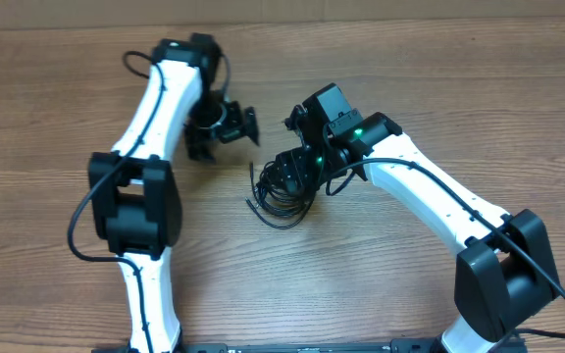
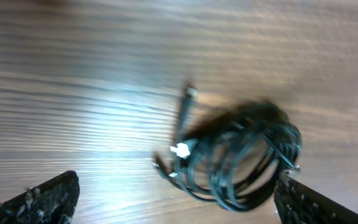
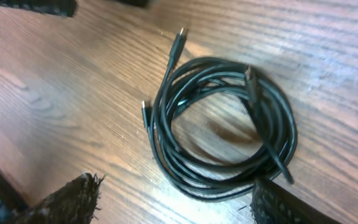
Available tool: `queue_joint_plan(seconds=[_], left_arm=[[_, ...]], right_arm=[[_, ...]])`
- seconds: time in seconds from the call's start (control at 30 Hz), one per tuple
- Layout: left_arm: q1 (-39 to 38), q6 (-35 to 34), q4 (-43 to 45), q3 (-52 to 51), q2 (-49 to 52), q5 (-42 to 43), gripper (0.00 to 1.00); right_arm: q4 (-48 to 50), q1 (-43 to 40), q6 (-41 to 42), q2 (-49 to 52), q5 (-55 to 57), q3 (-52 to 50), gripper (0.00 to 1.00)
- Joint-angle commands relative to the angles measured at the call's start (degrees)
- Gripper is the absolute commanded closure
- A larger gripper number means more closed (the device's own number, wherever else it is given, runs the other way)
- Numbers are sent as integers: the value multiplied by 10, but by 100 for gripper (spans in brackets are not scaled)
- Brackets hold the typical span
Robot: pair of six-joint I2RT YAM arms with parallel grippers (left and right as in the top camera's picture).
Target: Untangle cables
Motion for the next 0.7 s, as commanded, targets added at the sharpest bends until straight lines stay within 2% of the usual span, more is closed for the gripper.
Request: queue_joint_plan(seconds=[0.0,0.1,0.13,0.27,0.4,0.67], left_arm=[[24,-13,-4,-13,5,-16,0],[35,-14,-6,-27,5,-19,0],[37,-14,-5,-32,5,-20,0],[39,-12,2,-56,5,-25,0],[39,-12,10,-63,5,-25,0],[39,-12,10,-63,5,-25,0]], right_arm=[[12,4,-33,17,12,0,25],[20,7,-35,35,11,0,44],[20,9,-35,40,10,0,46],[17,26,-48,56,9,0,47],[20,48,-66,68,14,0,39],[21,61,-69,80,77,0,39]])
